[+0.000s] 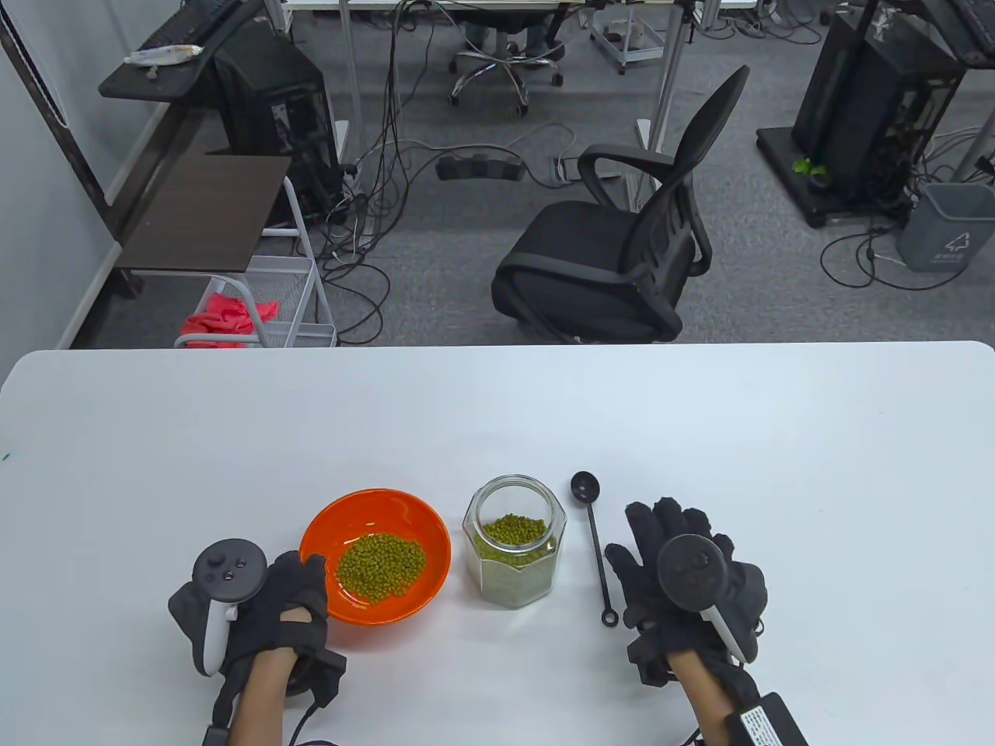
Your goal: Portion mung beans with measuring scoop (Bowl in hand)
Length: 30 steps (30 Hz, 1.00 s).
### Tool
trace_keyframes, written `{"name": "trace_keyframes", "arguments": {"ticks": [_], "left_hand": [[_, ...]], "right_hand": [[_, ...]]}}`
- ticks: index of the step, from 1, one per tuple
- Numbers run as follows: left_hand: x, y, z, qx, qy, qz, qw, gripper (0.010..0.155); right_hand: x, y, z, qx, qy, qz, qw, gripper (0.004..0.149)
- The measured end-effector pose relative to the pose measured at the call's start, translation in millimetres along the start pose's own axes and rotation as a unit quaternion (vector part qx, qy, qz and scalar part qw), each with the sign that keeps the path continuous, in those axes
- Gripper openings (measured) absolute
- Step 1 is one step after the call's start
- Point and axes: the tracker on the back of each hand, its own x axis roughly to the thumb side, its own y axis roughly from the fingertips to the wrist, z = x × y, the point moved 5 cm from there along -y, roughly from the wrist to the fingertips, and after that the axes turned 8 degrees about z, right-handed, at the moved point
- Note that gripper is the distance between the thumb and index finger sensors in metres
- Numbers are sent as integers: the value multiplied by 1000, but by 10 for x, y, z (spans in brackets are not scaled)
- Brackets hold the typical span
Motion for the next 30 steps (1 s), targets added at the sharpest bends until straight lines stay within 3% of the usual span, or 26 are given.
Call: {"name": "trace_keyframes", "arguments": {"ticks": [25, 30], "left_hand": [[-152, -46, 116, -22, -12, -42, 999, 56], [-154, -71, 153, -24, -45, -44, 998, 56]], "right_hand": [[-9, 59, -106, 34, 41, 10, 999, 72], [-22, 61, -108, 35, 42, 7, 998, 72]]}}
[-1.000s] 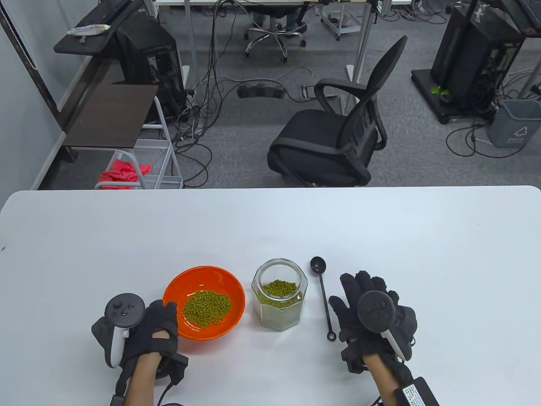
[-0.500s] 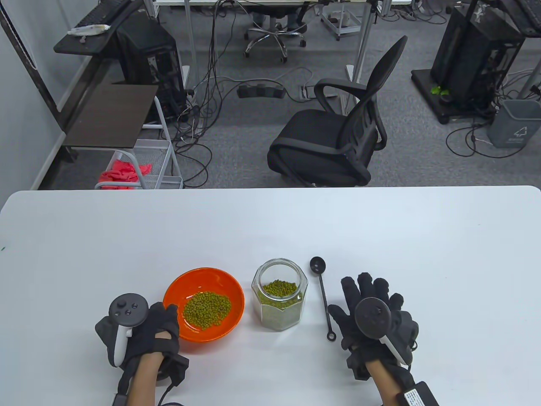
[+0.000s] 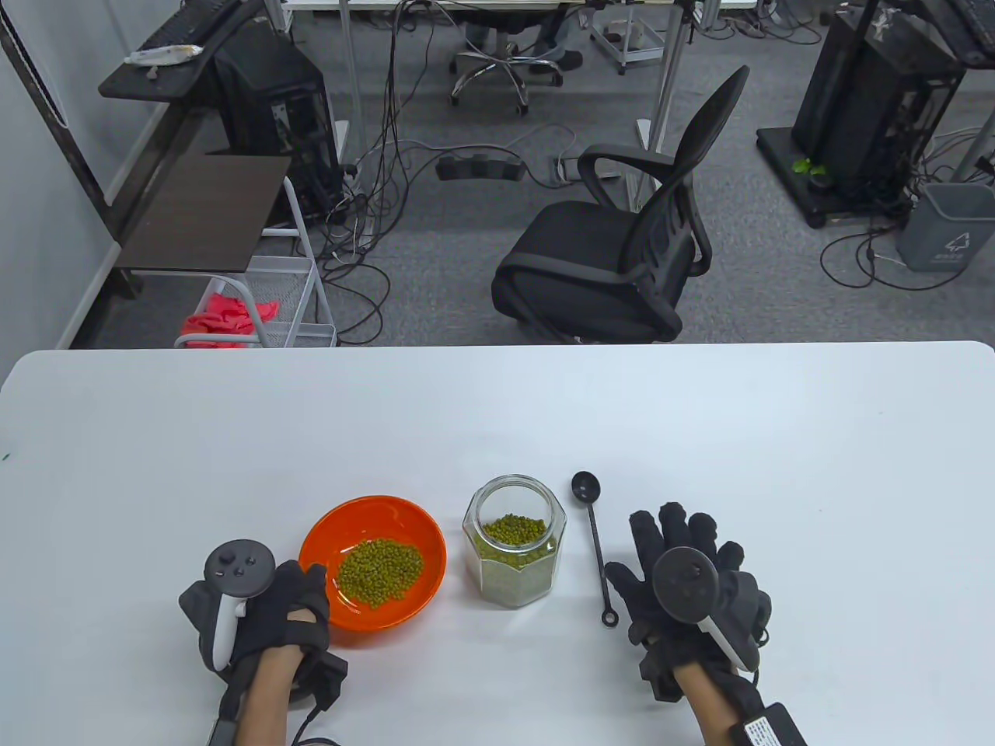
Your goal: Portion mung beans with measuring scoop (Bowl in hand)
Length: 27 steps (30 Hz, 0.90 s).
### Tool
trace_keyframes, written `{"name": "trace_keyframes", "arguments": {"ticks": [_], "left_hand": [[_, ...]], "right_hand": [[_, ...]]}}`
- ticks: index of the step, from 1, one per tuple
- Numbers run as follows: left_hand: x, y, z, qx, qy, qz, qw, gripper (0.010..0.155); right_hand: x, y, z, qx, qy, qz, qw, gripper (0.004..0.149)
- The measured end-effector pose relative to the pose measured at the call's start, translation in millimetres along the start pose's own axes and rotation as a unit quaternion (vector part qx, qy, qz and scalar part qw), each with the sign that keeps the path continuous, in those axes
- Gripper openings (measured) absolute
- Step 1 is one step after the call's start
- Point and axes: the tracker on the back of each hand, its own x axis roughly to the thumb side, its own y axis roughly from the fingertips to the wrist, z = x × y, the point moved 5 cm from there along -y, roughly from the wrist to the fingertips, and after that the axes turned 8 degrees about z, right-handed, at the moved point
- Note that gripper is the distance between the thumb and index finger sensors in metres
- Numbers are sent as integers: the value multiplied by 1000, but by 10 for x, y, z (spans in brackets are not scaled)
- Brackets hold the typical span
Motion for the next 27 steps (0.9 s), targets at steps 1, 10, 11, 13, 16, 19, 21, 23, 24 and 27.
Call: {"name": "trace_keyframes", "arguments": {"ticks": [1, 10, 11, 13, 16, 19, 21, 23, 24, 27], "left_hand": [[-4, -4, 19, -3, 5, 0, 1000, 56], [-46, -13, 54, -6, 1, -16, 1000, 57], [-41, -10, 48, -5, -4, -19, 1000, 57], [-41, -11, 43, -2, -7, -19, 1000, 58], [-47, -13, 42, 1, -9, -20, 1000, 59], [-33, -8, 39, 3, -27, -20, 999, 61], [13, 18, 12, 9, -68, -17, 997, 65], [63, 44, -27, 20, -98, -12, 995, 69], [95, 68, -53, 30, -109, -8, 994, 71], [170, 112, -126, 60, -142, 3, 988, 74]], "right_hand": [[-3, 1, -1, 1, 0, -1, 1000, 72], [7, 10, 15, 4, 1, -1, 1000, 72], [12, 12, 21, 3, 2, 0, 1000, 72], [14, 11, 22, 2, 2, 1, 1000, 72], [4, 13, 18, 5, 0, -2, 1000, 72], [3, 16, 20, 6, -1, -3, 1000, 72], [2, 16, 21, 6, -1, -4, 1000, 72], [-4, 17, 21, 7, -2, -5, 1000, 72], [-8, 17, 21, 8, -3, -6, 1000, 72], [-22, 17, 22, 10, -6, -9, 1000, 72]]}}
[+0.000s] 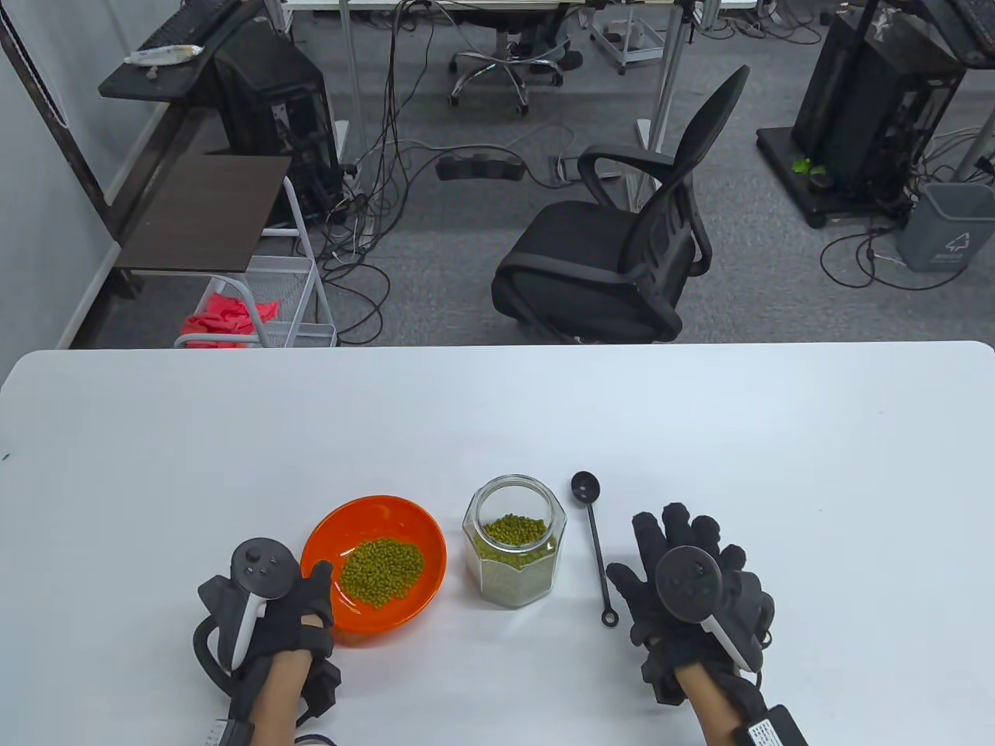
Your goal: Portion mung beans with measuring scoop (Bowl in hand)
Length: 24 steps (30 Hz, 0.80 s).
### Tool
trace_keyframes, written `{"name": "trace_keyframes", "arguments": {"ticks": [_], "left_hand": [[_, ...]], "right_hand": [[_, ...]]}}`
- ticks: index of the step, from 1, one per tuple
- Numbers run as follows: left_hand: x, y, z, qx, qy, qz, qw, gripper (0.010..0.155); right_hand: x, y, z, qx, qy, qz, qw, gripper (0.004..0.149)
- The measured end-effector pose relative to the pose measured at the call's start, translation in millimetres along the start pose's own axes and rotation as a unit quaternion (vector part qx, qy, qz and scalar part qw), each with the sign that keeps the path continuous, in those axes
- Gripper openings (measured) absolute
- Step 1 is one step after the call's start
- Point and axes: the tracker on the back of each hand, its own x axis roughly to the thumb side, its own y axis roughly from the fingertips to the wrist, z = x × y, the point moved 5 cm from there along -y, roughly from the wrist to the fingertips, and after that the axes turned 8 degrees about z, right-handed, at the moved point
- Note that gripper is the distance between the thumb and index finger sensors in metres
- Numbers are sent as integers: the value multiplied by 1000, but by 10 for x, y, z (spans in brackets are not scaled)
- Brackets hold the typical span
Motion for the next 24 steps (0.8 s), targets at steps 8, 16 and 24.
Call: {"name": "trace_keyframes", "arguments": {"ticks": [8, 16, 24], "left_hand": [[224, 110, -241, 101, -50, 59, 992, 74], [583, 285, -351, 159, -48, 164, 972, 75], [829, 345, -211, 123, -5, 267, 956, 77]], "right_hand": [[6, 4, 31, -2, -8, 0, 1000, 72], [-21, 2, 53, -9, -16, -5, 1000, 71], [-36, 2, 71, -15, -19, -5, 1000, 71]]}}
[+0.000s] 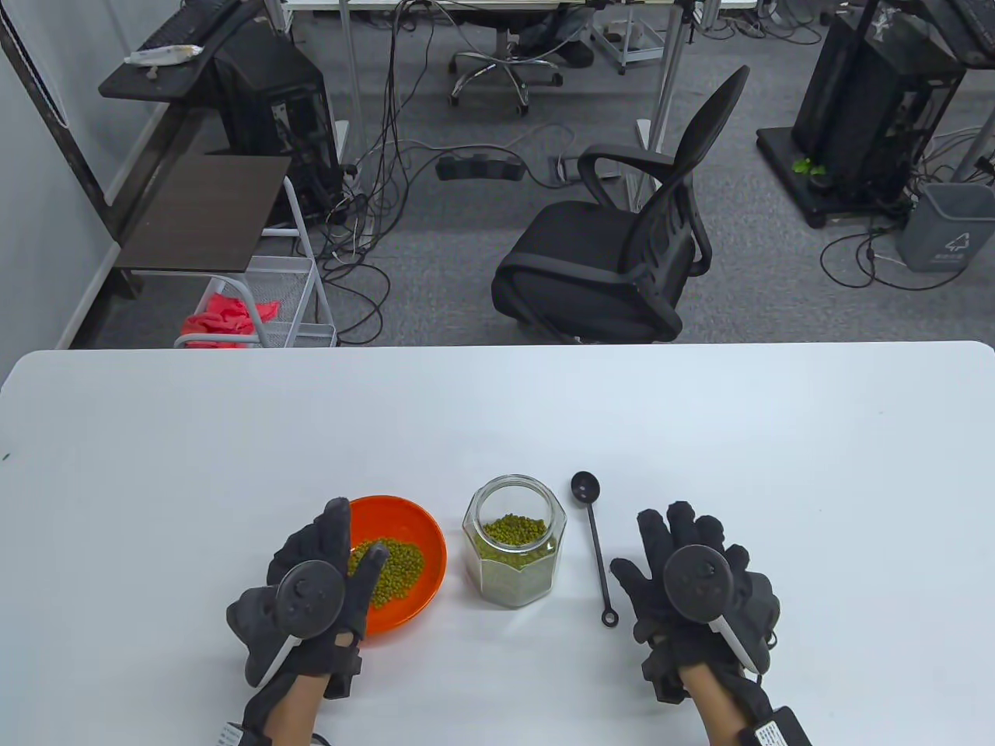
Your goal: Portion mung beans with measuring scoop (Bowl in hand)
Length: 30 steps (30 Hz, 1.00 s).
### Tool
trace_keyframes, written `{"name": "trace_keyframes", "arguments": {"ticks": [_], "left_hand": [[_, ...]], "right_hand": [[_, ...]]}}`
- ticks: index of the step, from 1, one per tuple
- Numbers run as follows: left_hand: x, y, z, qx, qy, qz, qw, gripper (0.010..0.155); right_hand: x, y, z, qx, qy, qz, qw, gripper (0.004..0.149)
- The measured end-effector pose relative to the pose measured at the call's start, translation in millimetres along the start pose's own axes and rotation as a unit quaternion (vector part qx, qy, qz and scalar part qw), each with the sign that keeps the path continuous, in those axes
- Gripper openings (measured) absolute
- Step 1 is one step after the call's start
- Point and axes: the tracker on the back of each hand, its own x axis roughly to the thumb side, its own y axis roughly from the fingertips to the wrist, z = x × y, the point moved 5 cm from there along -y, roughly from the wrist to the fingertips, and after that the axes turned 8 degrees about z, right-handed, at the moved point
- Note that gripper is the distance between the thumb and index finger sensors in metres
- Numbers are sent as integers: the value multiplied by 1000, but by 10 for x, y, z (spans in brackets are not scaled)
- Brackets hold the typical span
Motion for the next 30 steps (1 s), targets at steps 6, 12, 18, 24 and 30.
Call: {"name": "trace_keyframes", "arguments": {"ticks": [6, 12, 18, 24, 30], "left_hand": [[63, -19, 186, -42, 7, 35, 999, 86], [57, -25, 326, -81, 18, 52, 995, 90], [44, -19, 394, -101, 25, 54, 993, 91], [48, -15, 392, -102, 29, 52, 993, 91], [48, -15, 390, -103, 28, 51, 993, 91]], "right_hand": [[-74, -5, 13, -3, -7, -12, 1000, 70], [-162, -12, 21, -5, -13, -27, 1000, 70], [-360, -21, 72, -19, -8, -59, 998, 70], [-623, -27, 72, -18, 1, -99, 995, 71], [-799, -43, -118, 37, 10, -130, 991, 76]]}}
